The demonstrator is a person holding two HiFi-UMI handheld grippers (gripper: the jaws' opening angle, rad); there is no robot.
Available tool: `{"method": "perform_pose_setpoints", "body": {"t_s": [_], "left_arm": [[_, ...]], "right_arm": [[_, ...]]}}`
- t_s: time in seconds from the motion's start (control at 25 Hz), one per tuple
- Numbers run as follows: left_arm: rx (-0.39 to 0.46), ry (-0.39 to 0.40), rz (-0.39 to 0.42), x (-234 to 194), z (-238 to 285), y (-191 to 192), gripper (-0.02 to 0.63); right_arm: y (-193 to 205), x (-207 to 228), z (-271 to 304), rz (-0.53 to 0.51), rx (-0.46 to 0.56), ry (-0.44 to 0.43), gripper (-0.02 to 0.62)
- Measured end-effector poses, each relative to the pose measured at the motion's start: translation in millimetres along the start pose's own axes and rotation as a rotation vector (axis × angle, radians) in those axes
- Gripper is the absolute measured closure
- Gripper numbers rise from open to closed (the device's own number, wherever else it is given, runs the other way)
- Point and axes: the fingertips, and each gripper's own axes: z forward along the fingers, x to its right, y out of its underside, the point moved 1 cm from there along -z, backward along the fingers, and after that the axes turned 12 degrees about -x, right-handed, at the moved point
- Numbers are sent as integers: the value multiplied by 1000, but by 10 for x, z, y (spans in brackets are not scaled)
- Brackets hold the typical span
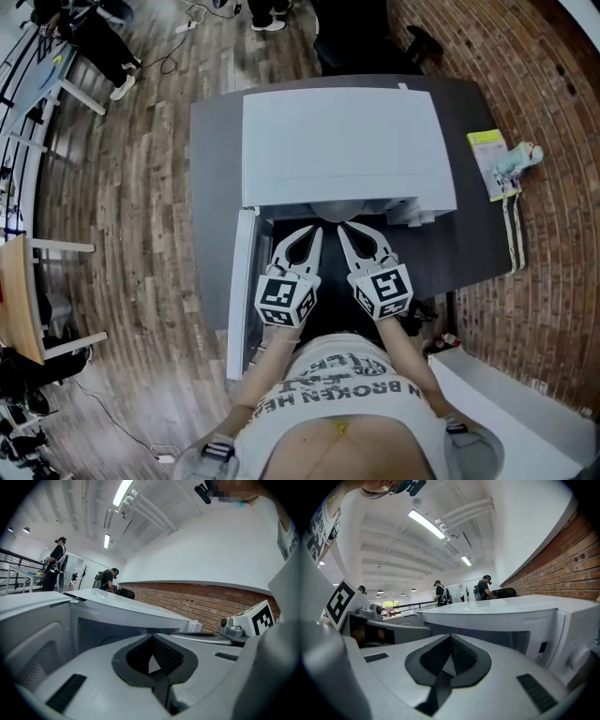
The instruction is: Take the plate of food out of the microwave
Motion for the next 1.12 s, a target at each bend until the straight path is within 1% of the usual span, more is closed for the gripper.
{"method": "perform_pose_setpoints", "body": {"t_s": [0.24,0.4,0.56,0.76,1.12], "left_arm": [[-7,-52,-4,11,98,-10,600],[-30,-89,12,34,154,24,600],[-50,-105,16,40,206,65,600],[-82,-112,-27,-33,278,194,600],[-139,-116,-79,-186,476,383,600]], "right_arm": [[-2,100,13,-19,-15,-52,588],[22,162,2,-19,-17,-69,588],[101,222,41,-18,-40,-76,588],[225,293,105,1,-72,-75,588],[443,493,259,-17,-152,-37,588]]}}
